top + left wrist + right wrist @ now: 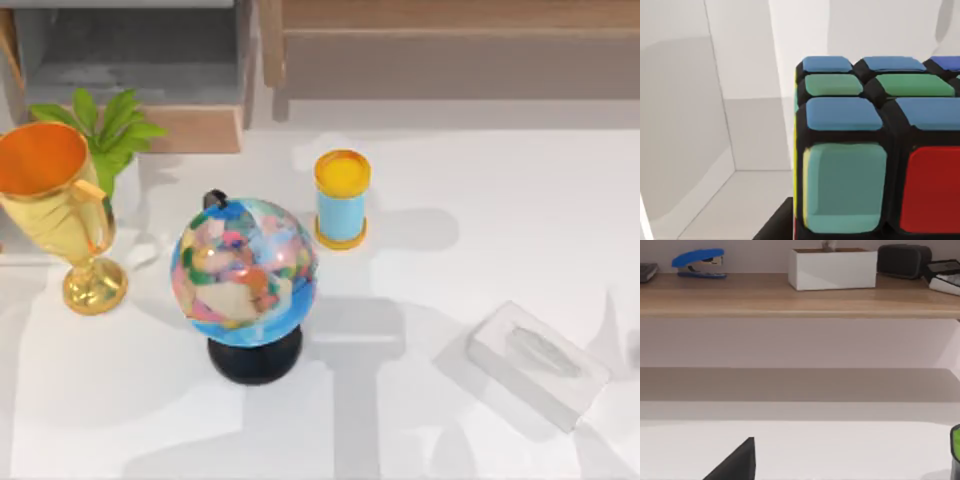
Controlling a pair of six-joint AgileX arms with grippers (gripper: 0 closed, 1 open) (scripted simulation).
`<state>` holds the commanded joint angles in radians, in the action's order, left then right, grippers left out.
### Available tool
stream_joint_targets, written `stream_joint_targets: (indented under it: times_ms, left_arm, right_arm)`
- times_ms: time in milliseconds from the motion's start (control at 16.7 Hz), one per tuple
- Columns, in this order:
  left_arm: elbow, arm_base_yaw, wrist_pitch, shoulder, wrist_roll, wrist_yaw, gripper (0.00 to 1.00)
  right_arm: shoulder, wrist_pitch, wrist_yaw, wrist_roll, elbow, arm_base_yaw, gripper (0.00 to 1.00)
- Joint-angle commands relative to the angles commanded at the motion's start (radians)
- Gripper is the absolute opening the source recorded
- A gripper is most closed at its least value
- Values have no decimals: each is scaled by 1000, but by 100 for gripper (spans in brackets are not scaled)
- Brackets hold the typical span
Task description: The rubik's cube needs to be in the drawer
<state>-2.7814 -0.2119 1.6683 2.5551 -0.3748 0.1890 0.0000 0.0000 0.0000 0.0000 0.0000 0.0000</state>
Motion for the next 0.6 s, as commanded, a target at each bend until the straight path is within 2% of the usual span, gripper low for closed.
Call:
stream_joint_targets:
  times_ms: [300, 420, 600]
  left_arm:
    - [-110, -103, 25, 175, 9, -173, 0]
    - [-120, -119, 35, 212, 9, -202, 0]
    - [-121, -121, 36, 216, 9, -205, 0]
  right_arm:
    - [0, 0, 0, 0, 0, 0, 100]
    - [0, 0, 0, 0, 0, 0, 100]
    - [0, 0, 0, 0, 0, 0, 100]
